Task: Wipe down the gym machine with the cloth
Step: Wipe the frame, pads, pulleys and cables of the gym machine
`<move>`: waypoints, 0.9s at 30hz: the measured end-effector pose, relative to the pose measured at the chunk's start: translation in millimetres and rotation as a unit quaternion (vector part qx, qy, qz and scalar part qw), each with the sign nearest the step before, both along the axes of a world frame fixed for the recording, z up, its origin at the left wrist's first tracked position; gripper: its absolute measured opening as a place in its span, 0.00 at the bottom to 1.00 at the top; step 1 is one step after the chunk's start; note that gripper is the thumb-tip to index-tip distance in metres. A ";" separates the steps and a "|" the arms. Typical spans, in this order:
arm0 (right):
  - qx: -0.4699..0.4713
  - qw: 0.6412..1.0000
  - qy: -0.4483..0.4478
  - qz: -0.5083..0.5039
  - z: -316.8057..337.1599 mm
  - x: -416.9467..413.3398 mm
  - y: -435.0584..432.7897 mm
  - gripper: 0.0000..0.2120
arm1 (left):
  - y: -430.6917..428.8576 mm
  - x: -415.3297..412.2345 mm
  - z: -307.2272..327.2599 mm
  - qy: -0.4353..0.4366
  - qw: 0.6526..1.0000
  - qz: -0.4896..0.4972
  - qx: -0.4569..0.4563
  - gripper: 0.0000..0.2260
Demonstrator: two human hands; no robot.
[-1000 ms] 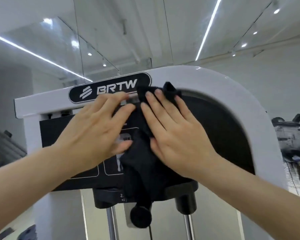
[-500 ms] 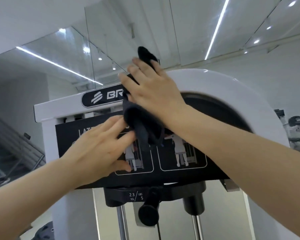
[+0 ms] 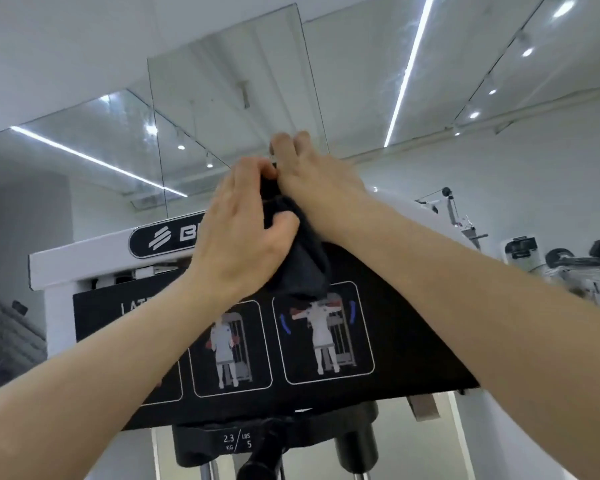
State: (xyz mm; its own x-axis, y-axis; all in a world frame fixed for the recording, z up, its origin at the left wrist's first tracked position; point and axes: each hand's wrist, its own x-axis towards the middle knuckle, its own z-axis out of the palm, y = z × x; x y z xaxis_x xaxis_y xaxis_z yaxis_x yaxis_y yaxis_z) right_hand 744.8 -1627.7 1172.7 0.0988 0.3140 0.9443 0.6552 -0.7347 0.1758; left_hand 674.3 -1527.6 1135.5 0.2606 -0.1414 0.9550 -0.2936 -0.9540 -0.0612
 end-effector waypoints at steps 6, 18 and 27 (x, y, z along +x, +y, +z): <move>0.080 0.995 -0.029 -0.041 -59.4 24.6 -65.8 0.21 | -35.1 19.0 -19.2 0.031 0.964 0.116 0.237 0.26; 0.248 0.953 0.168 0.051 -193.0 40.8 -142.1 0.14 | -117.5 52.8 -95.9 0.098 0.876 0.104 0.461 0.30; 0.263 0.884 0.275 0.270 -227.4 39.2 -149.6 0.27 | -138.9 54.4 -81.9 0.086 0.774 0.125 0.615 0.23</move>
